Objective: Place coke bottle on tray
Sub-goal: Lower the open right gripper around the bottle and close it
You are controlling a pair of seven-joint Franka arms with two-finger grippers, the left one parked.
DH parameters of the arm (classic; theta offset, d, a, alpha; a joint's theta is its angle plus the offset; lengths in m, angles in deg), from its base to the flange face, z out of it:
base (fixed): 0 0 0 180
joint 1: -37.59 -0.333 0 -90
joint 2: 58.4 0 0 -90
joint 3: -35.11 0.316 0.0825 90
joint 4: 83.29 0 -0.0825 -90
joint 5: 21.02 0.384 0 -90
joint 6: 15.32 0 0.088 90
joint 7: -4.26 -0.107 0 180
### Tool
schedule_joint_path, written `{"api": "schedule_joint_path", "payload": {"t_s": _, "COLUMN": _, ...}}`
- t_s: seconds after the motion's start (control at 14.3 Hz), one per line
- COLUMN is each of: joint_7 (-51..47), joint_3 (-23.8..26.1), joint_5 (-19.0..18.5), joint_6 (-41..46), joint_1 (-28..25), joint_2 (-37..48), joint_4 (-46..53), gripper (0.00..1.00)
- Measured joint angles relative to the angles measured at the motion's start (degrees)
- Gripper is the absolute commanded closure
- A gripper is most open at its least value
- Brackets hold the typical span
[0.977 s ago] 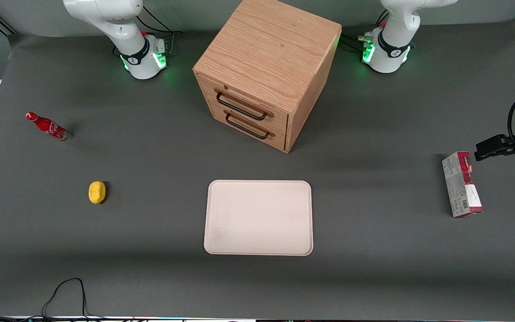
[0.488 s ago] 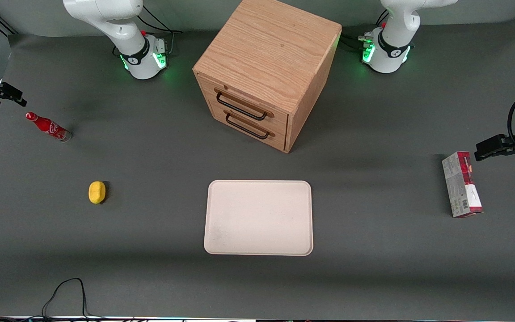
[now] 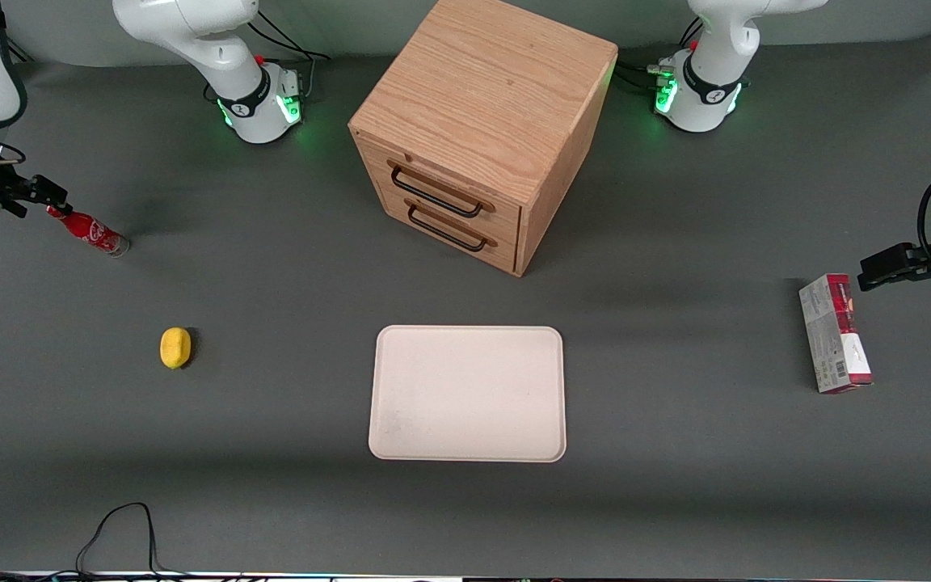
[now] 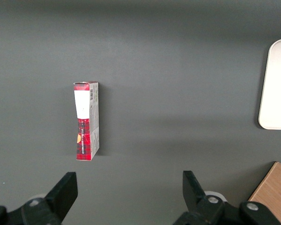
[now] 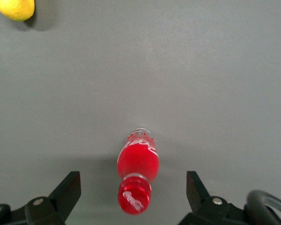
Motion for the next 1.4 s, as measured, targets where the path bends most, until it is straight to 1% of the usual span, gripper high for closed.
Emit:
{"api": "schedule_joint_path", "payload": {"t_s": 0.14, "joint_7": 0.0, "joint_3": -1.9, "joint_5": 0.0, "joint_6": -0.2, "joint_1": -1.8, "joint_2": -0.4, "joint_4": -0.2, "gripper": 0.0}}
{"api": "schedule_joint_path", "payload": {"t_s": 0.77, "joint_7": 2.4, "joint_3": -3.8, "joint_5": 0.0, "joint_6": -0.1, "joint_1": -1.9, "joint_2": -0.8, "joint_4": -0.8, "gripper": 0.0}}
{"api": "schedule_joint_path", "payload": {"t_s": 0.84, "joint_7": 2.4, "joint_3": -3.8, "joint_5": 0.0, "joint_6": -0.1, "joint_1": -1.9, "joint_2": -1.0, "joint_4": -0.8, "gripper": 0.02}}
{"api": "schedule_joint_path", "payload": {"t_s": 0.91, "joint_7": 2.4, "joint_3": -3.8, "joint_5": 0.0, "joint_6": -0.1, "joint_1": -1.9, "joint_2": -1.2, "joint_4": -0.8, "gripper": 0.14}}
{"api": "schedule_joint_path", "payload": {"t_s": 1.05, "joint_7": 2.4, "joint_3": -3.8, "joint_5": 0.0, "joint_6": -0.1, "joint_1": -1.9, "joint_2": -1.6, "joint_4": -0.8, "gripper": 0.5}}
{"api": "schedule_joint_path", "payload": {"t_s": 1.12, "joint_7": 2.4, "joint_3": -3.8, "joint_5": 0.0, "joint_6": 0.0, "joint_1": -1.9, "joint_2": -1.7, "joint_4": -0.8, "gripper": 0.7}}
{"api": "schedule_joint_path", "payload": {"t_s": 1.19, "joint_7": 2.4, "joint_3": -3.8, "joint_5": 0.0, "joint_6": 0.1, "joint_1": -1.9, "joint_2": -1.7, "joint_4": -0.8, "gripper": 0.82}}
{"api": "schedule_joint_path", "payload": {"t_s": 1.33, "joint_7": 2.9, "joint_3": -3.8, "joint_5": 0.0, "joint_6": 0.1, "joint_1": -1.9, "joint_2": -1.8, "joint_4": -0.8, "gripper": 0.89}}
{"api": "schedule_joint_path", "payload": {"t_s": 1.4, "joint_7": 3.0, "joint_3": -3.8, "joint_5": 0.0, "joint_6": 0.1, "joint_1": -1.9, "joint_2": -1.8, "joint_4": -0.8, "gripper": 0.95}}
